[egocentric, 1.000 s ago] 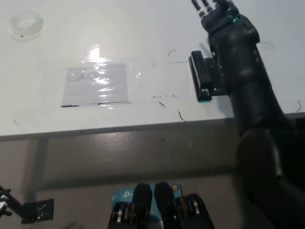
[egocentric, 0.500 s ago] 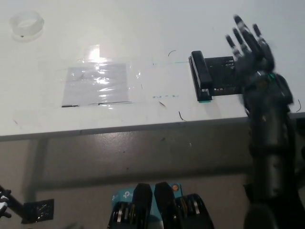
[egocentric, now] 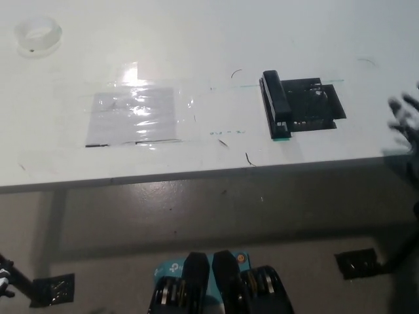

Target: A stapler is kept infront of the robot on the black mark on the desk and the robot uses its right hand to lift the top of the stapler to open it

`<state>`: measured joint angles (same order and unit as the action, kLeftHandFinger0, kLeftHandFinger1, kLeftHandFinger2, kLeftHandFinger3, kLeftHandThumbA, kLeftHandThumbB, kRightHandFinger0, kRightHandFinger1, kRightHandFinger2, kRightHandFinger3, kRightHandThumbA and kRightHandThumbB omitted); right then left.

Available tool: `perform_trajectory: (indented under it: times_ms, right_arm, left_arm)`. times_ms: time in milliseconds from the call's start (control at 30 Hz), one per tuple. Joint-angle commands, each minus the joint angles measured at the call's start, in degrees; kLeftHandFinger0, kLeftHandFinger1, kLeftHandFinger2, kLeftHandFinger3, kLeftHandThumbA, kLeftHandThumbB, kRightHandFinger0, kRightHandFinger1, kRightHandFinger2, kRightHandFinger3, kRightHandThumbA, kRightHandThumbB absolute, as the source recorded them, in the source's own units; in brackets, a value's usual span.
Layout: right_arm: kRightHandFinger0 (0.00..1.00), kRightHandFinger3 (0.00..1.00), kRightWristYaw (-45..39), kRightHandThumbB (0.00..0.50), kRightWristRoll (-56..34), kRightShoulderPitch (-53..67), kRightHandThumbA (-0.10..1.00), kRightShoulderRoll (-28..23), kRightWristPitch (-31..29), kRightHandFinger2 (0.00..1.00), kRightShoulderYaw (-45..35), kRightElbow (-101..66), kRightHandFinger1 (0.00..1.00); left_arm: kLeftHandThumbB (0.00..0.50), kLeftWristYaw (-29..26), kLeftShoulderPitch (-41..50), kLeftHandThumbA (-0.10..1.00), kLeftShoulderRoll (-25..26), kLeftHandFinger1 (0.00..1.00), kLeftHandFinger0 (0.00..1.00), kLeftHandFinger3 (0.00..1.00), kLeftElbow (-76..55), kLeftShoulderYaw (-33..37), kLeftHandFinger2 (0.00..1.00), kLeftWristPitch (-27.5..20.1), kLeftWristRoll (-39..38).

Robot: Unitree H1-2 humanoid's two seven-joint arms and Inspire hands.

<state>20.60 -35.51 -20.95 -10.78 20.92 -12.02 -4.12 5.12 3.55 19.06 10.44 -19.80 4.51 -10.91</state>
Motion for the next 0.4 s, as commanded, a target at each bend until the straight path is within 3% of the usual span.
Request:
perform_trajectory:
  times_ms: [0, 133, 200, 333, 367]
  right_arm:
    - [0.24, 0.63, -5.7, 0.047, 8.5, 3.7, 0.91, -2.1, -7.0, 0.43, 1.8, 0.5, 0.28]
    - [0.24, 0.61, -6.6, 0.066, 11.3, 7.4, 0.90, -1.8, -11.8, 0.42, 1.8, 3.1, 0.27]
    - [0.20, 0.57, -6.9, 0.084, 12.8, 9.6, 0.85, -1.1, -16.1, 0.37, 1.1, 6.8, 0.23]
    - [0.15, 0.55, -6.7, 0.067, 15.3, 11.4, 0.87, -0.3, -20.6, 0.31, 0.7, 11.1, 0.18]
    - [0.13, 0.54, -6.5, 0.086, 16.5, 11.7, 0.86, -0.3, -22.5, 0.30, 0.7, 12.5, 0.17]
  left_arm:
    - [0.019, 0.6, 0.5, 0.60, 1.6, 0.50, 0.43, 0.79, -1.8, -0.8, 0.65, -0.7, -1.0]
    - [0.019, 0.4, 0.6, 0.60, 1.6, 0.48, 0.43, 0.79, -2.1, -0.9, 0.63, -0.2, -1.0]
    - [0.006, 0.5, 0.6, 0.59, 1.5, 0.47, 0.40, 0.78, -2.1, -0.9, 0.62, -0.3, -1.1]
    - [0.011, 0.5, 0.6, 0.59, 1.6, 0.50, 0.44, 0.79, -2.1, -0.9, 0.64, 0.0, -1.1]
    - [0.009, 0.5, 0.6, 0.60, 1.7, 0.51, 0.44, 0.79, -2.1, -0.8, 0.64, -0.2, -1.1]
